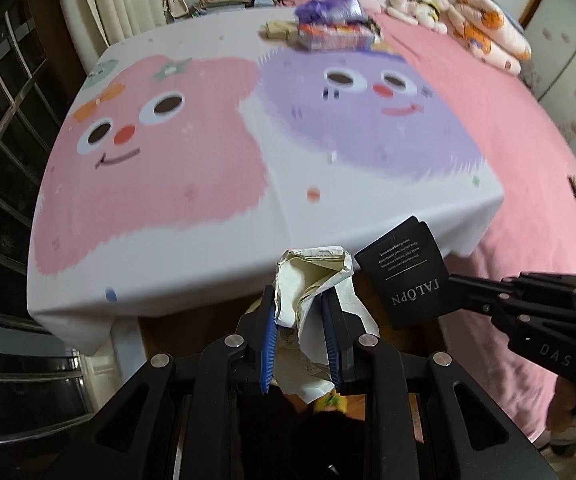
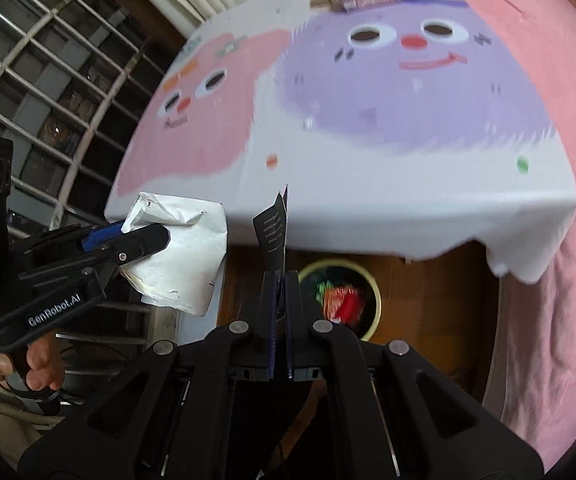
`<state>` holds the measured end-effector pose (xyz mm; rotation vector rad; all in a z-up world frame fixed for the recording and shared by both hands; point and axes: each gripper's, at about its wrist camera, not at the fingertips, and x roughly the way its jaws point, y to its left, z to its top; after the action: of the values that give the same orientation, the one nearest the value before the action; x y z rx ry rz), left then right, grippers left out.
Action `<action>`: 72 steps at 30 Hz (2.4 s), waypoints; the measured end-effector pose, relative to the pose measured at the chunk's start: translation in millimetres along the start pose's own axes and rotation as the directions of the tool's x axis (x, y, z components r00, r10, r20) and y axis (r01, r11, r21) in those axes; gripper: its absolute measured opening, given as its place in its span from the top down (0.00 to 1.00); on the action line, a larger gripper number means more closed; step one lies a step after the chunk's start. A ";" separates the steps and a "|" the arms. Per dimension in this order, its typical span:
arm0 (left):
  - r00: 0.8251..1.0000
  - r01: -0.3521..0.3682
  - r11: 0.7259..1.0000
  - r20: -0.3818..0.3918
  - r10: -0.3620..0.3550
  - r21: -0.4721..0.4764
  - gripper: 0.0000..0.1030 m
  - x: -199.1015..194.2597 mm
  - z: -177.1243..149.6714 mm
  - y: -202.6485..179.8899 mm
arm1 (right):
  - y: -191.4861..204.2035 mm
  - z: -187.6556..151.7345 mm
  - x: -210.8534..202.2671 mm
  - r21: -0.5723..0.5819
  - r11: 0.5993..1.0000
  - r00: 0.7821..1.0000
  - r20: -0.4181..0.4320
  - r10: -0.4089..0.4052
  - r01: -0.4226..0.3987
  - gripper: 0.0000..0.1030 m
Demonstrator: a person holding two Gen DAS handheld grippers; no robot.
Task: Collect trash
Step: 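Carry the tissue and black card over the bin, then open both tools over the bin to drop tissue and card, then raise both tools back toward the table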
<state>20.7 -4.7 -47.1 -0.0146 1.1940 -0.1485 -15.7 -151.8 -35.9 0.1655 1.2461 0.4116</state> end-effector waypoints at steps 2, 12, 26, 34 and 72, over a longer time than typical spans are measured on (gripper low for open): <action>1.000 -0.006 1.000 -0.023 0.006 0.006 0.80 11.9 -18.1 -1.6 | 1.4 -10.8 11.1 -0.011 1.000 0.999 -0.021 -0.025 0.025 0.98; 0.997 0.008 0.999 -0.080 -0.005 0.037 0.80 113.1 -70.9 13.9 | -16.4 -67.8 128.0 -0.005 0.987 0.982 -0.101 -0.160 0.160 0.98; 0.987 -0.028 0.998 -0.157 0.035 0.048 0.32 268.1 -116.8 50.1 | -85.1 -116.1 305.0 0.164 0.964 0.965 -0.192 -0.177 0.209 0.90; 0.991 -0.026 1.000 -0.135 0.026 0.005 0.20 279.4 -126.7 73.9 | -92.4 -120.0 311.6 0.210 0.955 0.971 -0.160 -0.177 0.209 0.46; 0.979 0.021 0.994 0.199 -0.042 0.107 0.20 -85.7 5.5 53.0 | 64.2 -9.8 -25.1 0.147 0.947 0.941 0.145 -0.305 0.284 0.46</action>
<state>0.7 58.0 29.5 0.0426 0.9835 -0.2316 -45.0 -103.9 5.2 0.1139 1.1098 0.0578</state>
